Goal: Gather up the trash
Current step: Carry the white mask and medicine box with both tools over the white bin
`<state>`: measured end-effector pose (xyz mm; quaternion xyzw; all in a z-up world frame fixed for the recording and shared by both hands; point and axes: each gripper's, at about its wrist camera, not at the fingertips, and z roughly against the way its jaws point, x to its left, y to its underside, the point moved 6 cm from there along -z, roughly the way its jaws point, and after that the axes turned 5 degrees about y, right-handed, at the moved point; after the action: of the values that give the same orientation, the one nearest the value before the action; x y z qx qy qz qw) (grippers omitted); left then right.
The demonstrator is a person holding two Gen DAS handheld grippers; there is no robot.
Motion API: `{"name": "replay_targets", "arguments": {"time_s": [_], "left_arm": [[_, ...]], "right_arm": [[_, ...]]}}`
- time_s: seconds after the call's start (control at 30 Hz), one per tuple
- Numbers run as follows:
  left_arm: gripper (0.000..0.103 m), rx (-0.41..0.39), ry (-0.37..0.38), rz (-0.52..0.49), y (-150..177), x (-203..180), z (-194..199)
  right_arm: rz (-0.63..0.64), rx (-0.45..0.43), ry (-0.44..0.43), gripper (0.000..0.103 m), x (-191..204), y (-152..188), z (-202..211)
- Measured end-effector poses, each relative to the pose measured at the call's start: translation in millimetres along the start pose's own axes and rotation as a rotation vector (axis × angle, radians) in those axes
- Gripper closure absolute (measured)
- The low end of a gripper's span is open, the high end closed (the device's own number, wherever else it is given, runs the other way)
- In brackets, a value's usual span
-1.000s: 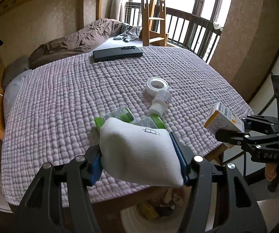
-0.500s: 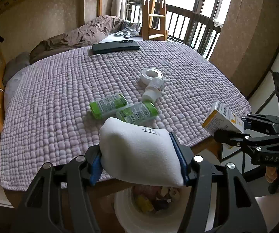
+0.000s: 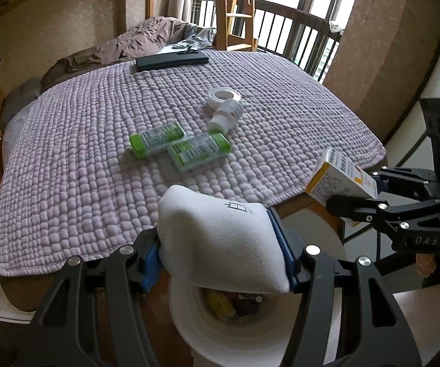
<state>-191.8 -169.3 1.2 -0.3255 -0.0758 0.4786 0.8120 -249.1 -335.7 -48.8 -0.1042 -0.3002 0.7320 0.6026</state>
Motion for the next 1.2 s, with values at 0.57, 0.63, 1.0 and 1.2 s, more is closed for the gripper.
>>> {"name": "replay_targets", "arguments": {"time_s": [0.57,0.63,1.0,1.2], "left_arm": [[0.042,0.053,0.059,-0.047,22,-22,-2],[0.042,0.065,0.065,-0.060,24,-24,-3],[0.042,0.129,0.073,-0.095,40,-29,-15],[0.042,0.160,0.062,-0.105,48,-26,-25]], "right_arm": [[0.054,0.051,-0.041,0.064,9,17,-2],[0.059,0.062,-0.048,0.064,10,21,-3],[0.085,0.122,-0.054,0.064,11,37,-18],[0.087,0.148,-0.049,0.064,8,47,-24]]}}
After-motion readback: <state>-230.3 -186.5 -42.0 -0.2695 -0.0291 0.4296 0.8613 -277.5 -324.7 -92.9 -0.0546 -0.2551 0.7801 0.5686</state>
